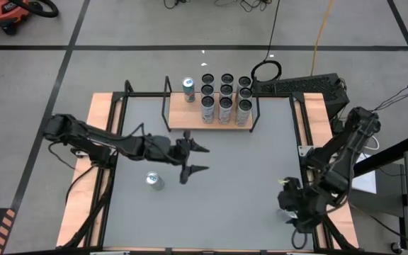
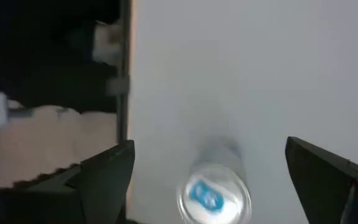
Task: Place canned beverage on shelf
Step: Put the bottom blue soda can on the shelf aligned with the blue soda can
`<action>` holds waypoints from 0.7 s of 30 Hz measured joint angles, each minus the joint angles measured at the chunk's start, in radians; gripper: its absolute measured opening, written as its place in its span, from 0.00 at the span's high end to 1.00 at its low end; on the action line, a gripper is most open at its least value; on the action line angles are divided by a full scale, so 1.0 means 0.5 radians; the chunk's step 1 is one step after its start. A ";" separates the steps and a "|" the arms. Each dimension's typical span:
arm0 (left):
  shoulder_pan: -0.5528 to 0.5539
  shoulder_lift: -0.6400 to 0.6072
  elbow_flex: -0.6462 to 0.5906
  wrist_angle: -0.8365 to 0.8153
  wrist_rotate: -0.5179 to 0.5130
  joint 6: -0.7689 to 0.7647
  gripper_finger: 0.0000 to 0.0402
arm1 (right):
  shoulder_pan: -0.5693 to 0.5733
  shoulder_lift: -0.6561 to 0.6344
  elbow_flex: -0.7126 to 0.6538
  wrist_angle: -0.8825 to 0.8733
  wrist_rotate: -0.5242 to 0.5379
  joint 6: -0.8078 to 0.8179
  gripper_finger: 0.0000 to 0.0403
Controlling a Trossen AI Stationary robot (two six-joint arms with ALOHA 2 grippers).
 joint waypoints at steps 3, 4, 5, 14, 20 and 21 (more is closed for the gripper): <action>-0.035 0.088 0.000 0.021 -0.021 -0.063 0.27 | 0.046 0.000 -0.001 -0.123 0.003 0.087 0.13; -0.047 0.112 -0.001 0.027 -0.043 -0.076 0.27 | 0.058 0.006 -0.002 -0.143 0.004 0.100 0.13; -0.060 0.128 -0.001 0.036 -0.067 -0.083 0.27 | 0.068 0.014 -0.002 -0.159 0.004 0.107 0.13; -0.139 0.185 0.000 0.088 -0.185 -0.128 0.27 | 0.091 0.180 -0.003 -0.222 -0.001 0.129 0.13; -0.176 0.186 0.000 0.125 -0.194 -0.166 0.27 | 0.131 0.346 -0.003 -0.227 -0.171 0.113 0.13; -0.176 0.186 0.000 0.122 -0.194 -0.176 0.27 | 0.133 0.370 -0.003 -0.229 -0.204 0.111 0.13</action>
